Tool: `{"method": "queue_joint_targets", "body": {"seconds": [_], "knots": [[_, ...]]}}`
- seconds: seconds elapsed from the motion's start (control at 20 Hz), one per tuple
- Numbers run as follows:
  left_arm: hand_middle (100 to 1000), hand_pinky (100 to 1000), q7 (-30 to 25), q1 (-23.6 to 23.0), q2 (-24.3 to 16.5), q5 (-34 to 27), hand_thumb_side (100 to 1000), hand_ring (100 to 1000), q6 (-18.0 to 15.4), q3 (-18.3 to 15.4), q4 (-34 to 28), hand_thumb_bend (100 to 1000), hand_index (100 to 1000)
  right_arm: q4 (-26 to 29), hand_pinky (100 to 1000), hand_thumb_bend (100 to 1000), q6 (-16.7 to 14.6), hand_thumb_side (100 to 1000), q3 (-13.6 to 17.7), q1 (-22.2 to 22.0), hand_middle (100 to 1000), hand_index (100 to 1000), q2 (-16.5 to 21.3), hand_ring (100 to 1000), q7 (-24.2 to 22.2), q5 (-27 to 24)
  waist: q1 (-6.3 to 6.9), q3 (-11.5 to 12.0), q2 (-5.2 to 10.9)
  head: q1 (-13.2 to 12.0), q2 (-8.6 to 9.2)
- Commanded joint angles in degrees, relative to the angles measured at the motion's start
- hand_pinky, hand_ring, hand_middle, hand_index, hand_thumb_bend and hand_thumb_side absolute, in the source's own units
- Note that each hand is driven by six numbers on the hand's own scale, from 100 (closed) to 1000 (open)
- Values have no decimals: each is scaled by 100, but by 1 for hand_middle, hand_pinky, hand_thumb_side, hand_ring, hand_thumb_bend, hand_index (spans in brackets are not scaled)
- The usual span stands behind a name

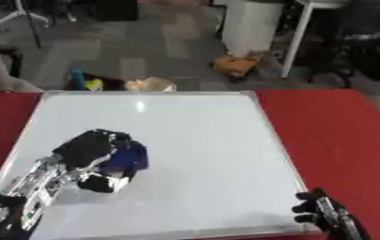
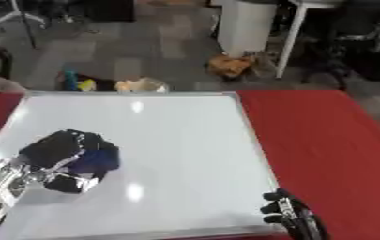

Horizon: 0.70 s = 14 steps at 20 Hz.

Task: Wipe the whiteboard clean with a brush.

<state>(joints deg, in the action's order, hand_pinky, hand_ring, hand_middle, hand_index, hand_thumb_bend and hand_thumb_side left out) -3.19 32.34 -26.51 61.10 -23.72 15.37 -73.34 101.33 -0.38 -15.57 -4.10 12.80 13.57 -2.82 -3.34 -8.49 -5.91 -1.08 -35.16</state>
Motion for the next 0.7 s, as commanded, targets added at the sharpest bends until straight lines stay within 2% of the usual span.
{"method": "queue_joint_targets", "body": {"seconds": [0.05,0.25,0.7], "knots": [[655,581,44,114,-202,-82,450,589,227,-264,-42,151,863,92,599,100,-7,881,38,11,476,679,48,633,16,-16,18,4,79,23,56],[656,579,107,135,-230,-102,452,588,496,-485,101,147,863,89,599,100,-9,882,42,6,476,679,44,632,21,-15,17,4,78,38,62],[656,579,217,250,-221,44,455,588,834,-742,513,148,860,87,599,100,-9,882,40,-1,476,679,32,633,20,-9,5,-5,66,51,58]]}}
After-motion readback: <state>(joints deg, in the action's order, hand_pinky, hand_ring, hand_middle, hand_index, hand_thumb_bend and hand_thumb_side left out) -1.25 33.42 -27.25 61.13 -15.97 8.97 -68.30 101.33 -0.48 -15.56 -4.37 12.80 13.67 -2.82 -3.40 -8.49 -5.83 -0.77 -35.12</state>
